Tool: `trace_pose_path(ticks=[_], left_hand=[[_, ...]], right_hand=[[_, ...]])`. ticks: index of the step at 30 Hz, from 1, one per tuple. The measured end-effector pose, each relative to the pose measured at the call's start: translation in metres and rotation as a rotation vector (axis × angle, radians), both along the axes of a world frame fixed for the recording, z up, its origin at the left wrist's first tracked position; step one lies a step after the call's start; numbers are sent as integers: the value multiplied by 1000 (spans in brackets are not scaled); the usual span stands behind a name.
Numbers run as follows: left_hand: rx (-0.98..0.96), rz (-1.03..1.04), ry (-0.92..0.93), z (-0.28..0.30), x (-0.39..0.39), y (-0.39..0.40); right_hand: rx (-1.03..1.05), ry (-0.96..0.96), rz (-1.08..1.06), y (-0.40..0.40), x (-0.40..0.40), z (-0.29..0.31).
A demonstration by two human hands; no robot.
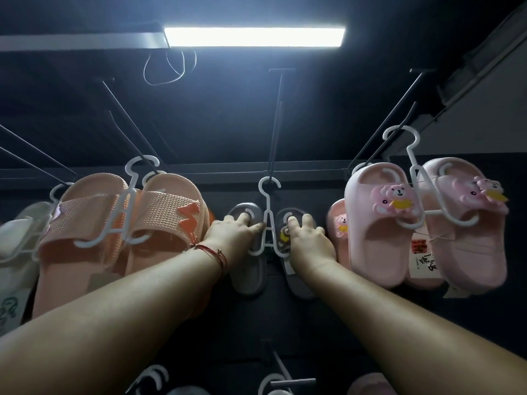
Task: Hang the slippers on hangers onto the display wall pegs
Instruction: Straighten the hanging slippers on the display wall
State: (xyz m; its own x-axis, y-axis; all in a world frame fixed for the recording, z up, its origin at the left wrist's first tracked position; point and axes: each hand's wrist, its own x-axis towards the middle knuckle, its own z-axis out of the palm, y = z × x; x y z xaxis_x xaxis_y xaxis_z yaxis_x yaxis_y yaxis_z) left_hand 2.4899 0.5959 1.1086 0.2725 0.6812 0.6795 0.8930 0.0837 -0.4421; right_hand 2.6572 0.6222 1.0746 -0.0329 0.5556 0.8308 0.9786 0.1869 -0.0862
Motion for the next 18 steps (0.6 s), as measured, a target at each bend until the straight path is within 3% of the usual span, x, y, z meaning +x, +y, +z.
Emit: trace_pose_path(ticks=[7, 10, 15, 18], left_hand=[[-34, -124, -79, 5, -3, 18], [-32, -127, -92, 5, -2, 18], [16, -51, -36, 0, 8, 9], [-14, -71, -107, -6, 8, 7]], right_hand=[[-57, 48, 61, 15, 7, 4], [-127, 159, 147, 15, 9, 10], [-55, 420, 329, 12, 13, 16], [-27, 444, 333, 11, 16, 13]])
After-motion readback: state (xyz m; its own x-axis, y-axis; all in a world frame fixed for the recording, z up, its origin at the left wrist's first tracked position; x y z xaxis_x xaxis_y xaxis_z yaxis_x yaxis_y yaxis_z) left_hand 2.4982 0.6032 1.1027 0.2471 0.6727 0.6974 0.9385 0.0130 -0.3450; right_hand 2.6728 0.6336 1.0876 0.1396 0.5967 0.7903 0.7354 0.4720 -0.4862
